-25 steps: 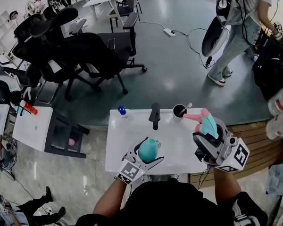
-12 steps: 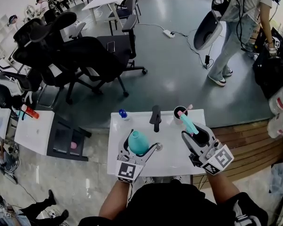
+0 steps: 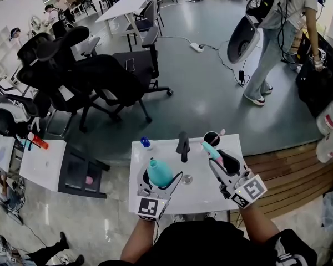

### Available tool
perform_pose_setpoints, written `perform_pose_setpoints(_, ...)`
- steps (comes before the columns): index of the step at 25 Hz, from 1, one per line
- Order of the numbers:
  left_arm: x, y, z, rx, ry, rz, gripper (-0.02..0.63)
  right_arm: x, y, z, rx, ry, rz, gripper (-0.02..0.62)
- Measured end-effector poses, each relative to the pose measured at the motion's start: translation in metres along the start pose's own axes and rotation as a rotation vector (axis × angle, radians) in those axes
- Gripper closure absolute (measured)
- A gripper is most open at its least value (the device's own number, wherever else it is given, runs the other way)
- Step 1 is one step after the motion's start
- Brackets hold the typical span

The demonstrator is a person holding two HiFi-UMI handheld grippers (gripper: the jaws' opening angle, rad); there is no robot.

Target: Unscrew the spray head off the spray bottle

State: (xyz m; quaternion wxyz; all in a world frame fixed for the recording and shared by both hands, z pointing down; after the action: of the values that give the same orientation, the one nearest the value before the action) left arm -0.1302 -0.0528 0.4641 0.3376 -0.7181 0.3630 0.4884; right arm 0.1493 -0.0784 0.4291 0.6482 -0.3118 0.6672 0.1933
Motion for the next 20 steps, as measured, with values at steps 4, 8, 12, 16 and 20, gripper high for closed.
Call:
perform_pose_setpoints(4,0.004,0.001,0.001,0.016,-0.001,0.005,0.138,0.001,-0.001,0.002,-0.011,0.0,0.006,0.442)
perform_pose_setpoints(8,0.005,0.002,0.0,0.029,0.0,0.0,0.138,0.003,-0.003,0.004,-0.025,-0.002,0.007,0.442)
perform_pose_setpoints(12,0.007,-0.001,-0.002,0.02,-0.005,-0.012,0.138,0.004,-0.003,0.007,-0.036,0.001,0.012,0.442)
perform_pose_setpoints(16,0.008,-0.004,-0.003,0.014,-0.008,-0.015,0.138,0.004,-0.002,0.009,-0.042,-0.002,0.019,0.442)
perform_pose_setpoints(20,0.01,-0.005,-0.004,0.014,-0.007,-0.018,0.138,0.004,-0.002,0.01,-0.04,-0.004,0.026,0.442)
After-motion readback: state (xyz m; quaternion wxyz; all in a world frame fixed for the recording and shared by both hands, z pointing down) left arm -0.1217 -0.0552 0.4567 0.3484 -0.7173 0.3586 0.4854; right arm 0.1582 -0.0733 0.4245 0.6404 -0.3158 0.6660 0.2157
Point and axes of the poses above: the fingertips, and each gripper's own axes: z backward along the fingers, y to its left, x out of its top, the point moved 10 cm from there along z, backward along the fingers, and after that the axes turned 14 degrees about y, right-handed, at the moved point
